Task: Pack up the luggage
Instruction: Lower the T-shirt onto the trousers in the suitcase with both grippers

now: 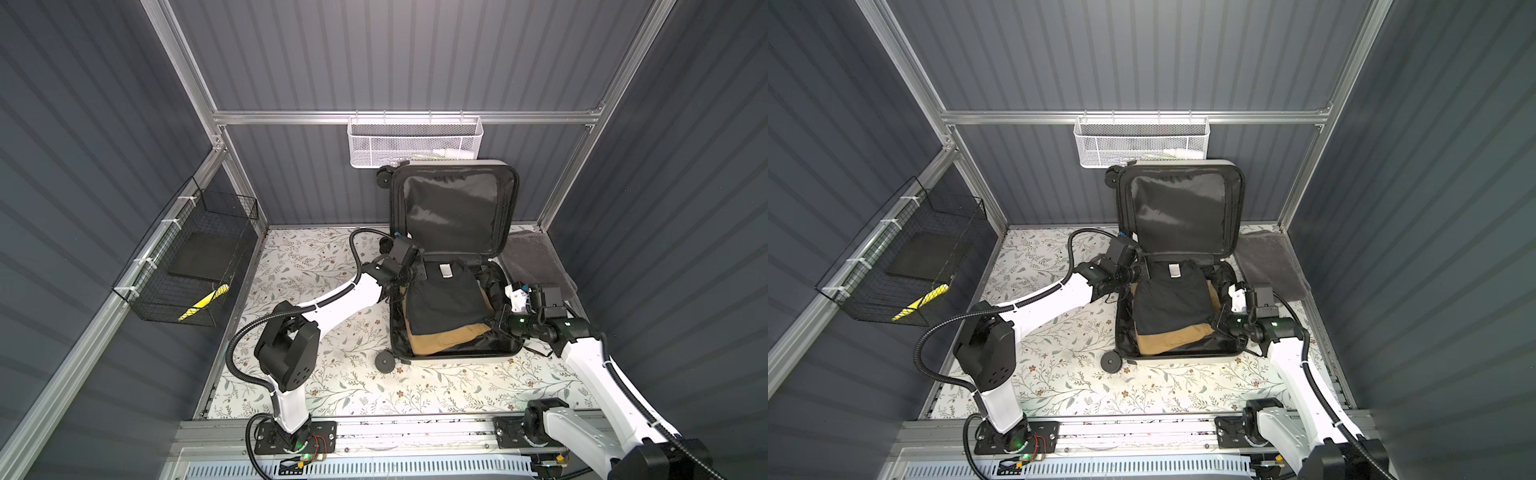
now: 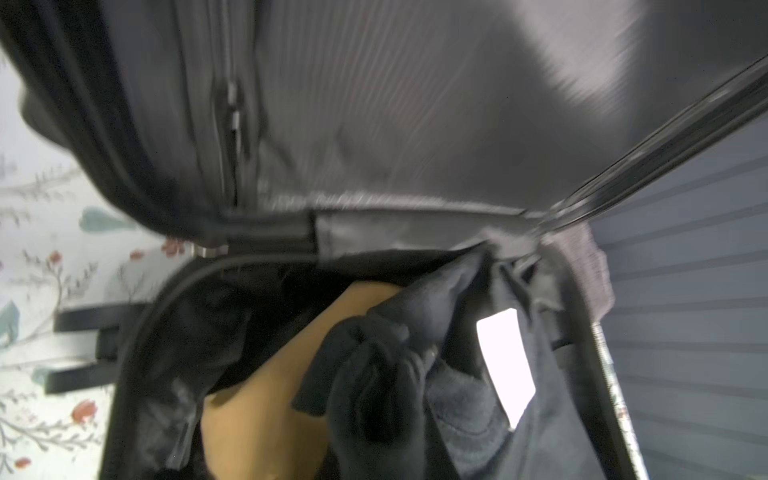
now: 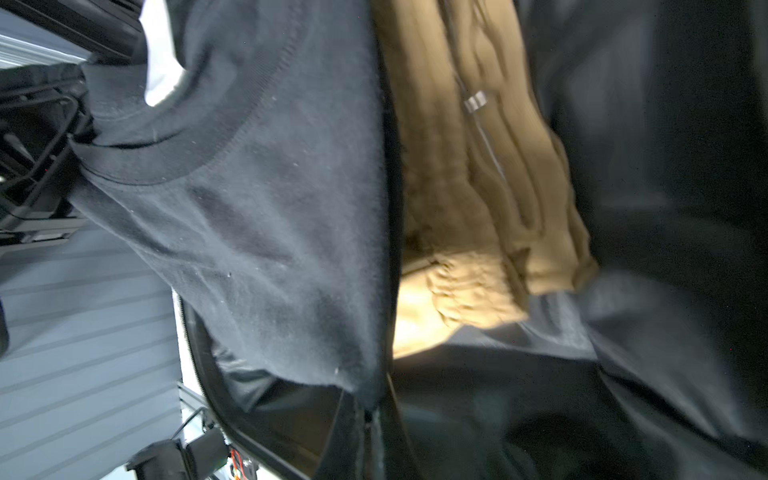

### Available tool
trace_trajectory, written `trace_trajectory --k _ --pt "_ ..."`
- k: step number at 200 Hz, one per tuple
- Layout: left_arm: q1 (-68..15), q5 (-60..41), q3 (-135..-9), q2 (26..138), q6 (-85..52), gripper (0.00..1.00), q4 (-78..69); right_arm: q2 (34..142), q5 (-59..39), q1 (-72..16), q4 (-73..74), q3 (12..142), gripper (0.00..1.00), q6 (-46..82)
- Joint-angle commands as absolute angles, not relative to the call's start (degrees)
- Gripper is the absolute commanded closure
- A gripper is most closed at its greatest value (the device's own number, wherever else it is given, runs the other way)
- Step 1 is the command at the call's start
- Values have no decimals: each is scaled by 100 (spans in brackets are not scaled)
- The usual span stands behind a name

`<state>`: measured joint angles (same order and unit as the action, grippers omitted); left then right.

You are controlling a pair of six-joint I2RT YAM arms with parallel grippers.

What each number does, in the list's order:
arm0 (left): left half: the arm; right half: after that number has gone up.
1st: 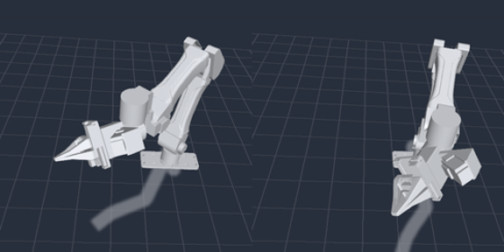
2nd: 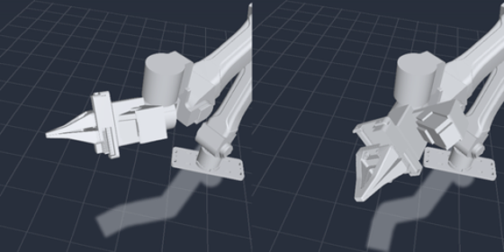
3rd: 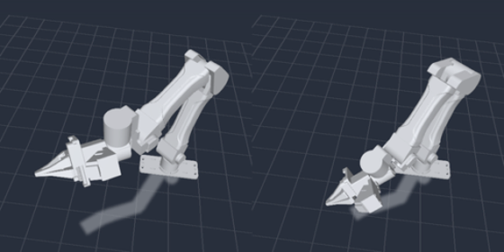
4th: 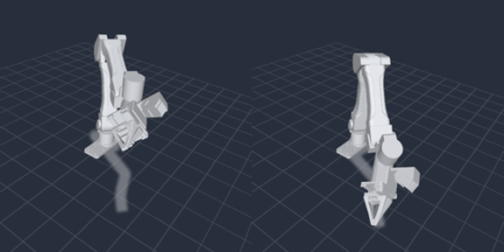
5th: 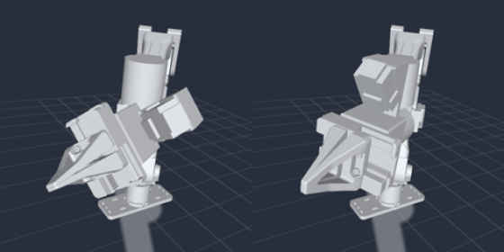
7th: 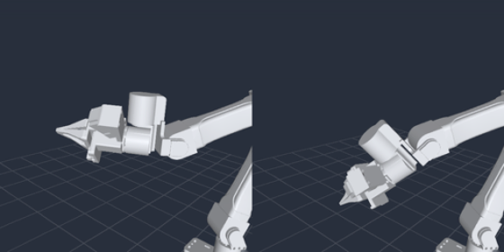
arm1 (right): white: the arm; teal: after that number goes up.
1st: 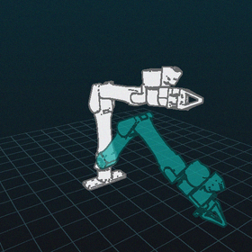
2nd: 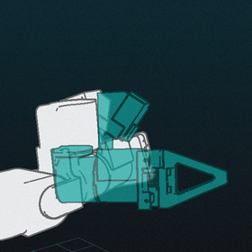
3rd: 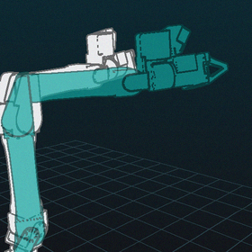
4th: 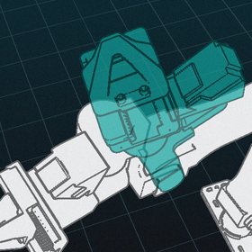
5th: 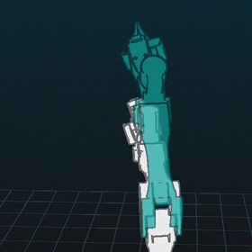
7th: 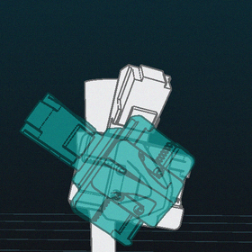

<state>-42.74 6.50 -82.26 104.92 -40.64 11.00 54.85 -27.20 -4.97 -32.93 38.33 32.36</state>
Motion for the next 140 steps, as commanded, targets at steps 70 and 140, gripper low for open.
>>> trace_trajectory --k 70,140 --pt "-4280 768 -8314 11002 -3849 90 1032 5099 -2348 -466 -3082 2972 100 3577" --pt "-4280 1002 -9224 10721 -3161 0 2045 4828 -1707 -458 -3961 3802 50 3486"
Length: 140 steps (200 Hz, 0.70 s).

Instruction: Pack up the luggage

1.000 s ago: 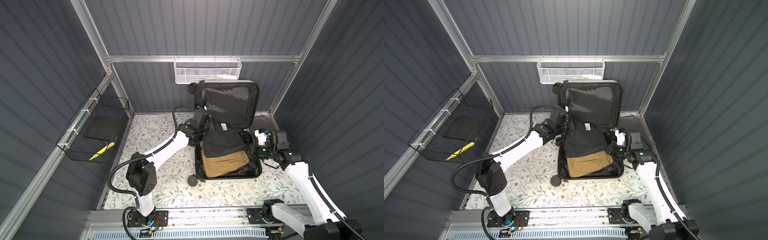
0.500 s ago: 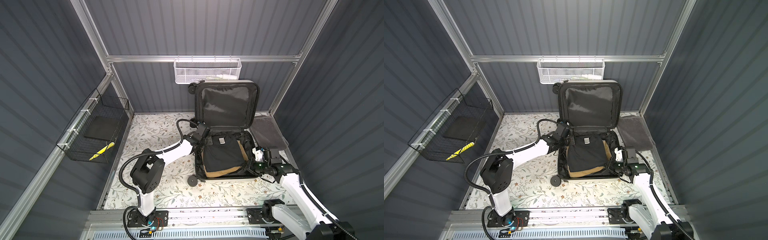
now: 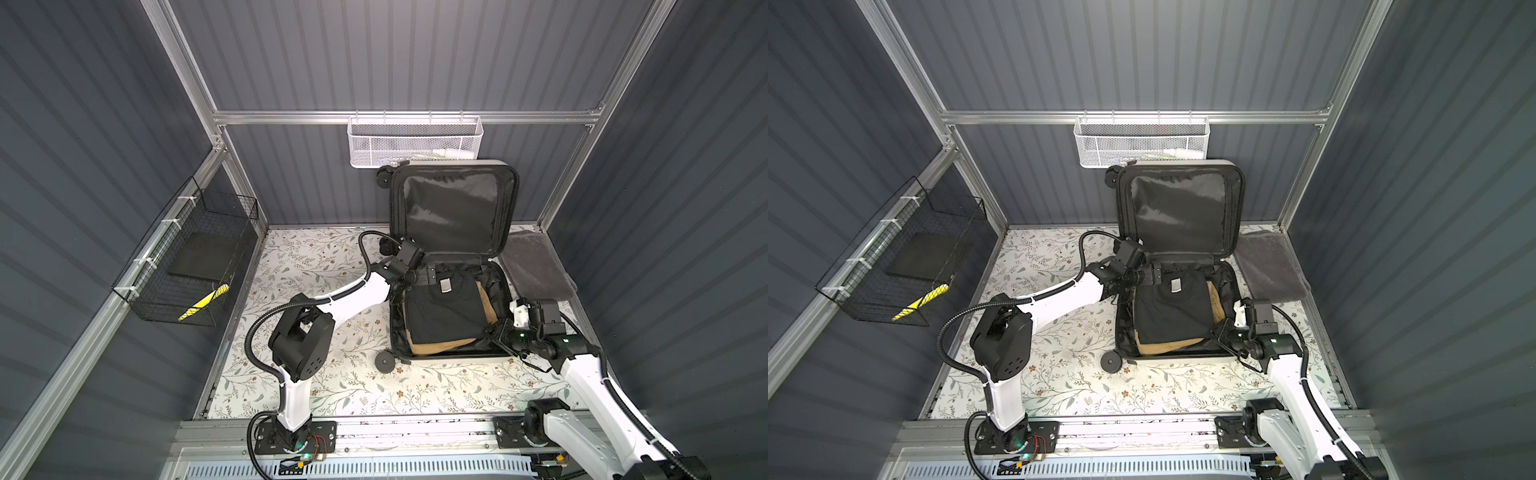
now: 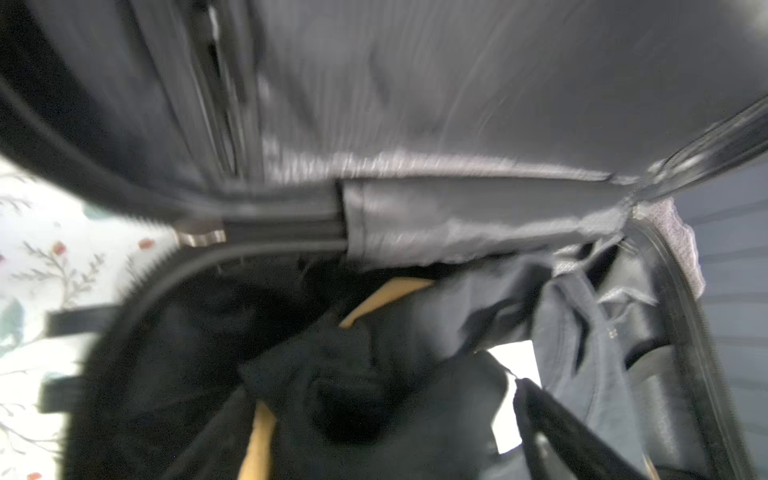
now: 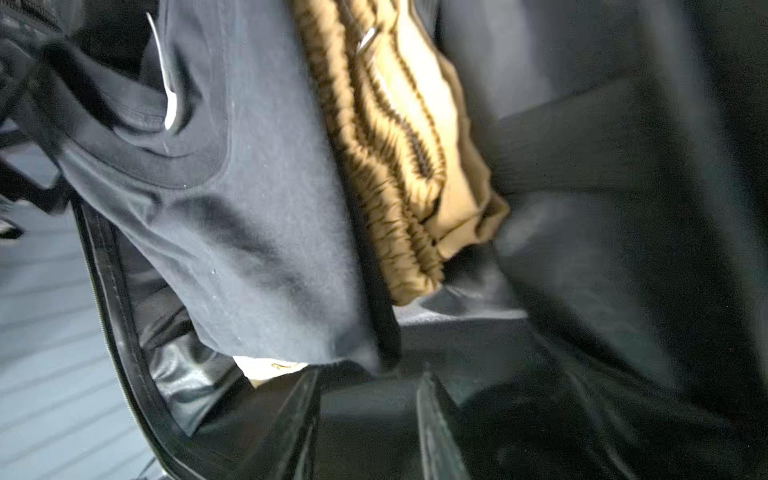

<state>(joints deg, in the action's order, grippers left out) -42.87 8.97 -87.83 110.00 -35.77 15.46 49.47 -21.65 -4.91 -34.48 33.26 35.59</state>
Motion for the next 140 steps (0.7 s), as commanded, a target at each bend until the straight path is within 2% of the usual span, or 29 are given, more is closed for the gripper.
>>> trace_trajectory --k 1,28,51,95,140 --pt "-4280 998 -9235 10717 -3149 0 2051 4822 -1697 -458 -3967 3821 50 3483" --pt "-4285 770 -9649 10571 -3059 0 2417 4815 -1698 -458 -4095 4245 48 3472" --pt "-4284 315 -9671 10422 -3142 0 2320 4966 -2155 -461 -4000 4528 49 3447" --pt "-4281 -770 -8871 10207 -3744 0 1337 5452 -2761 -597 -3512 4702 56 3538" --pt "-4293 -1019 -8161 10212 -3988 0 723 5855 -2774 -968 -2875 4431 60 3841"
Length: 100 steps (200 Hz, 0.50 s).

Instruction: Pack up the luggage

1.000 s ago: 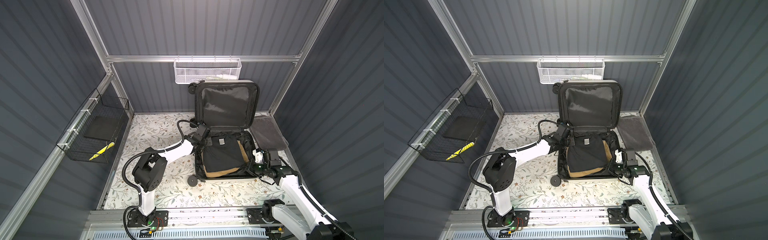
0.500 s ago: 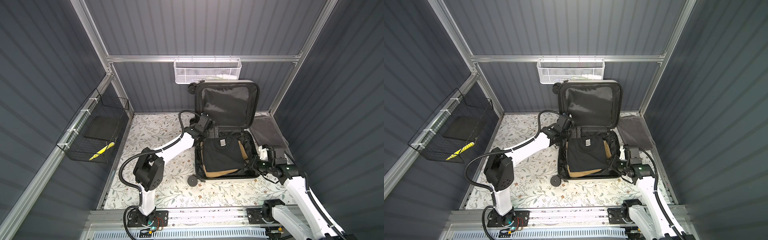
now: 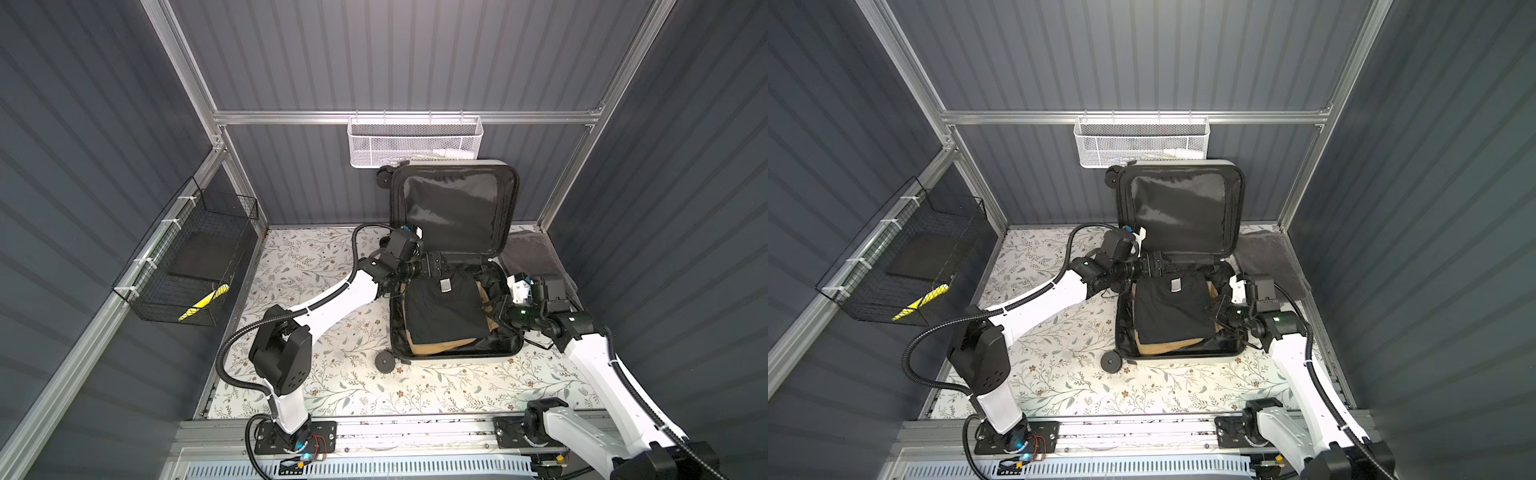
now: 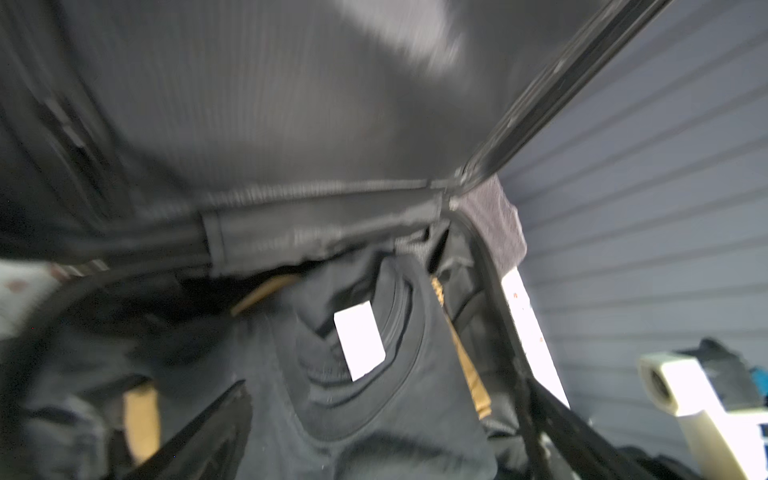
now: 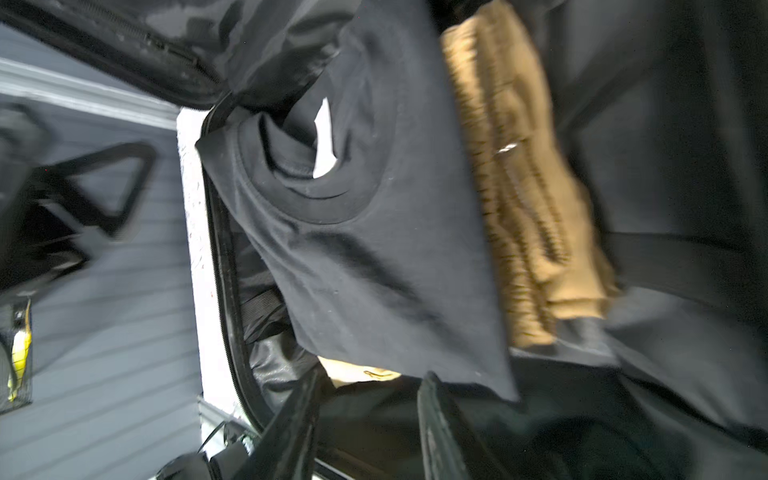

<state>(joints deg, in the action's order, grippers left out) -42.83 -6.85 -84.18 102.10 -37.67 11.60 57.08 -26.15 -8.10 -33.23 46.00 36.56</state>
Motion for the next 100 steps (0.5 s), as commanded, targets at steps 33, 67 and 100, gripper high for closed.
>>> trace_trajectory --k 33,67,100 --pt "-4298 -906 -7879 10463 -3908 0 610 6041 -2628 -1160 -2360 3936 61 4145" --pt "-4289 -519 -7848 10805 -3825 0 486 6104 -2327 -1162 -2002 3386 63 4323" --pt "-4280 -329 -7890 11169 -3853 0 461 6108 -2067 -1160 -1940 3122 64 4390"
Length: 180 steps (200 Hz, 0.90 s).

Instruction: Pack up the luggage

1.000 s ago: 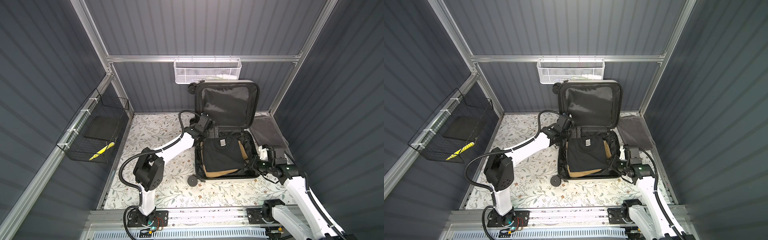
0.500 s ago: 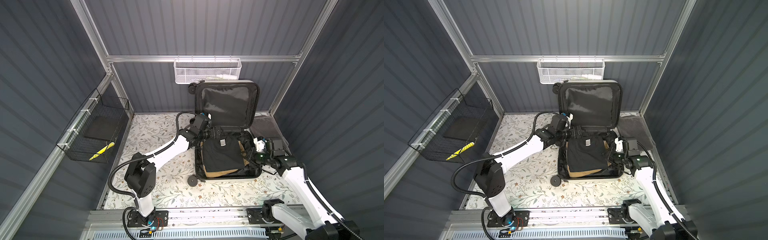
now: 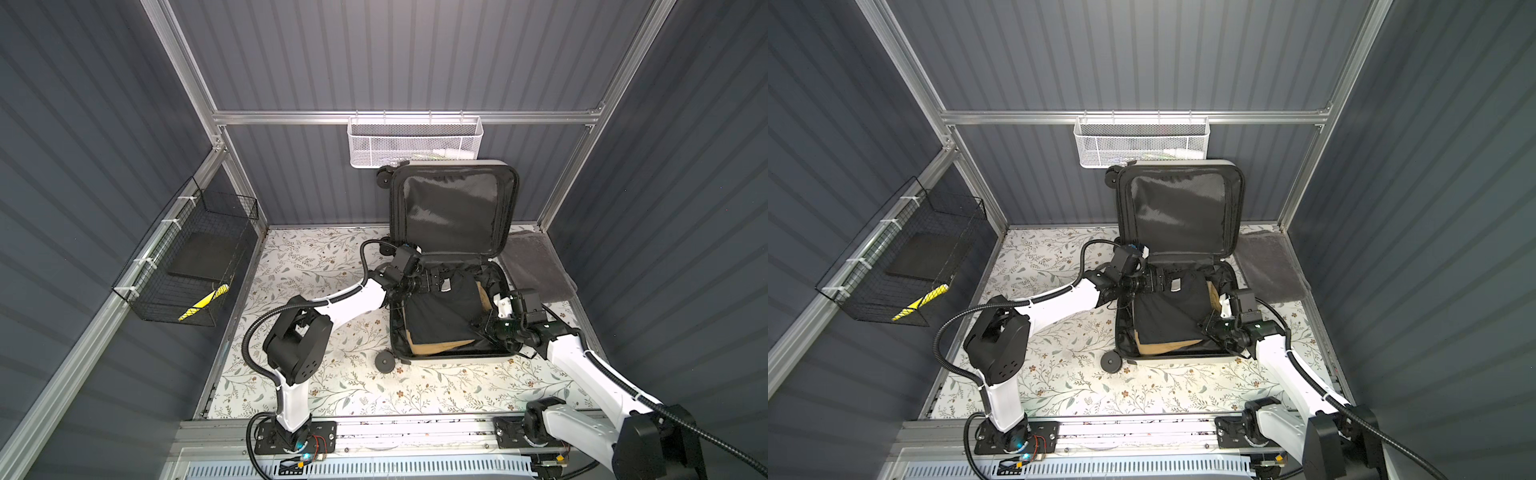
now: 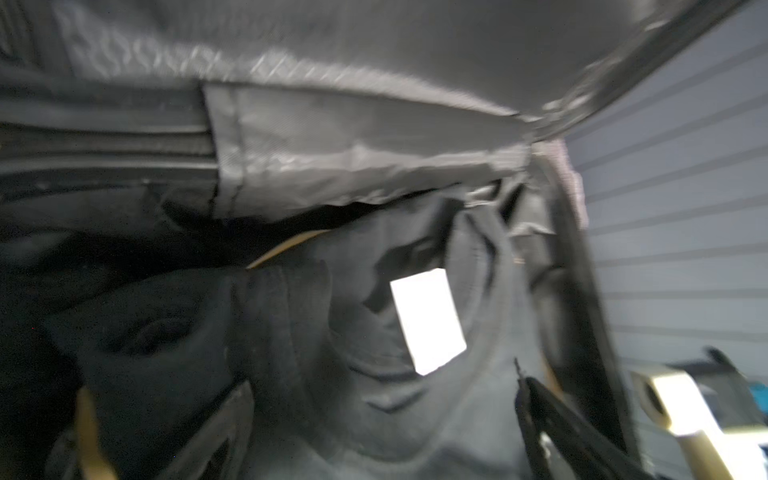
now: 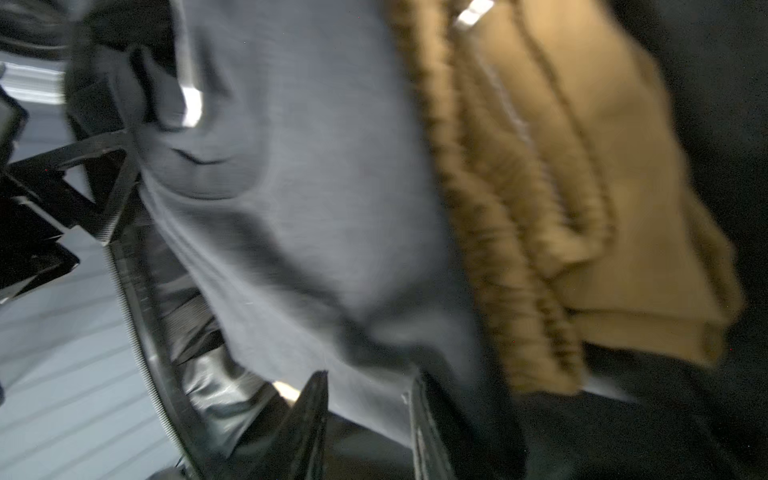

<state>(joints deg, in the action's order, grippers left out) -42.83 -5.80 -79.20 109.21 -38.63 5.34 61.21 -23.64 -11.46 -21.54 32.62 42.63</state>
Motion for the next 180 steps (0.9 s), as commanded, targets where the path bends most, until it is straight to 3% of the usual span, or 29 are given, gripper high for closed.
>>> trace_trajectory --k 1,54,109,180 --pt "-4280 -327 -7891 11179 -3851 0 464 6113 -2062 -1160 -1941 3117 64 4392" --pt "-4280 -449 -7959 11047 -3818 0 551 6122 -2021 -1160 -2132 3338 61 4319" --pt "-4246 -301 -8372 10215 -3307 0 1353 6376 -2015 -1134 -2693 4646 60 3915" --pt "-3645 -171 -7568 9356 -3036 0 1655 8242 -2389 -1134 -2079 6060 60 3961"
